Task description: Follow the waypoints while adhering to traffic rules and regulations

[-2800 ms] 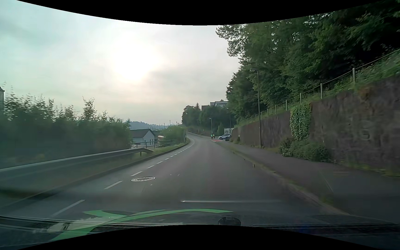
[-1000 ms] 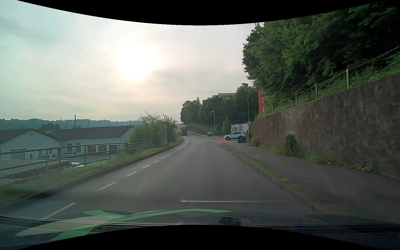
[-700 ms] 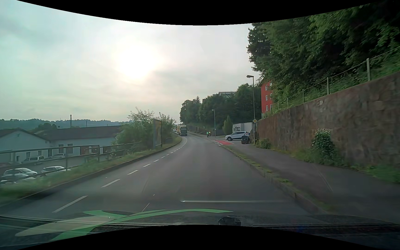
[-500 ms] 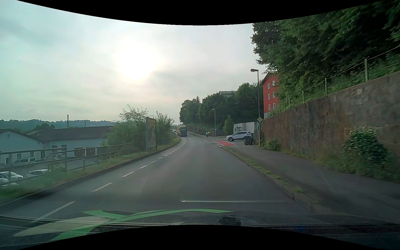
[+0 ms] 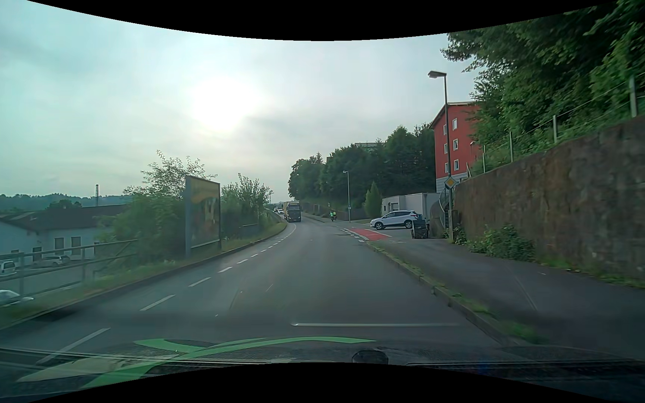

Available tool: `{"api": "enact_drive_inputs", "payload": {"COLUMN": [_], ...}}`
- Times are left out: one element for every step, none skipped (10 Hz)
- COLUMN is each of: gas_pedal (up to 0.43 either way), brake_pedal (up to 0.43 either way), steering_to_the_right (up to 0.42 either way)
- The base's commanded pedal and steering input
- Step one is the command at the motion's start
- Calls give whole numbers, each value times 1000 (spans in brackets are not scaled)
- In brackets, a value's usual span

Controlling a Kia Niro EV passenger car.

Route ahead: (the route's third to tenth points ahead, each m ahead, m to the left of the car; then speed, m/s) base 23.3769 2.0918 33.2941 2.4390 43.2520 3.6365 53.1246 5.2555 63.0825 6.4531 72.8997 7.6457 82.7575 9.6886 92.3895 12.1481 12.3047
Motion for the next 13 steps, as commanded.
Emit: {"api": "enact_drive_inputs", "payload": {"gas_pedal": [67, 67, 79, 79, 87, 87, 87, 87, 87, 87, 87, 87, 87], "brake_pedal": [0, 0, 0, 0, 0, 0, 0, 0, 0, 0, 0, 0, 0], "steering_to_the_right": [-9, -10, -11, -11, -11, -11, -10, -10, -10, -10, -10, -12, -14]}}
